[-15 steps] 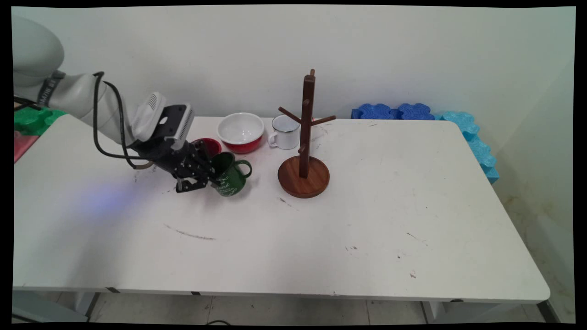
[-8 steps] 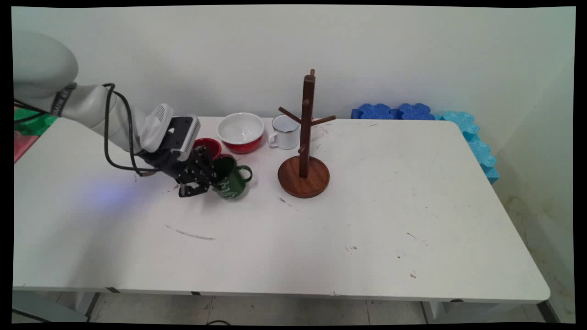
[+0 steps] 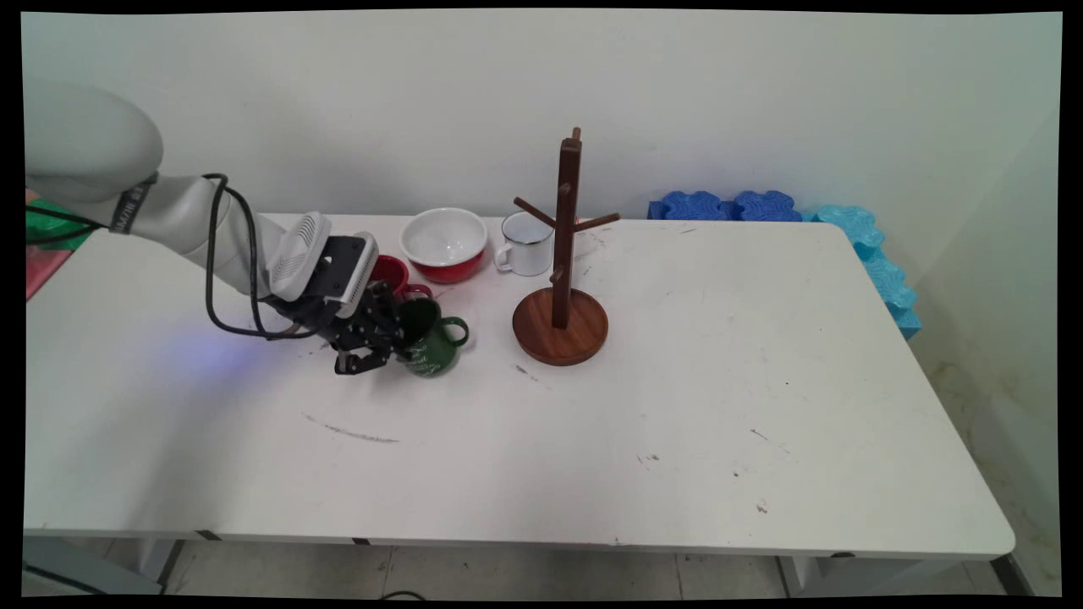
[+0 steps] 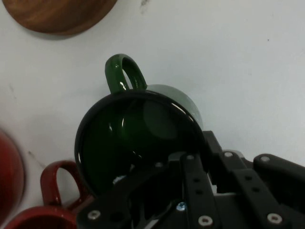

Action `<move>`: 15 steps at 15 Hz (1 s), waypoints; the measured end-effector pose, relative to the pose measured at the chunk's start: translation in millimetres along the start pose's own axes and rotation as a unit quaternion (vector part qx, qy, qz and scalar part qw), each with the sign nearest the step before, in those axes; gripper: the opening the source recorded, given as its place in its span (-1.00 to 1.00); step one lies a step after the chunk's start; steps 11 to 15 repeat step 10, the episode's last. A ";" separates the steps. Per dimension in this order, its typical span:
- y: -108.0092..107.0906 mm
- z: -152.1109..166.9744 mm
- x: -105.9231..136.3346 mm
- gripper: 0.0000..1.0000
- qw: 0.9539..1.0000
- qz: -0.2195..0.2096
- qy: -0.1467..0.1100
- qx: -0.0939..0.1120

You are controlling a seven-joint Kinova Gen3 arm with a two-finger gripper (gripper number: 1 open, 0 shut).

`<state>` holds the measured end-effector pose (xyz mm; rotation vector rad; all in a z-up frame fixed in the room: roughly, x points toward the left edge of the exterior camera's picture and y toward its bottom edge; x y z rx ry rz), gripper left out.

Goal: Place the picked object on the table

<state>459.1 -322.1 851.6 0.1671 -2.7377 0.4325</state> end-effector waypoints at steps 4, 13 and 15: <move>3.3 4.5 0.0 1.00 1.000 0.009 -0.002 0.000; 7.5 7.5 1.6 1.00 1.000 0.018 0.001 0.000; 7.5 7.5 1.6 1.00 1.000 0.018 0.001 0.000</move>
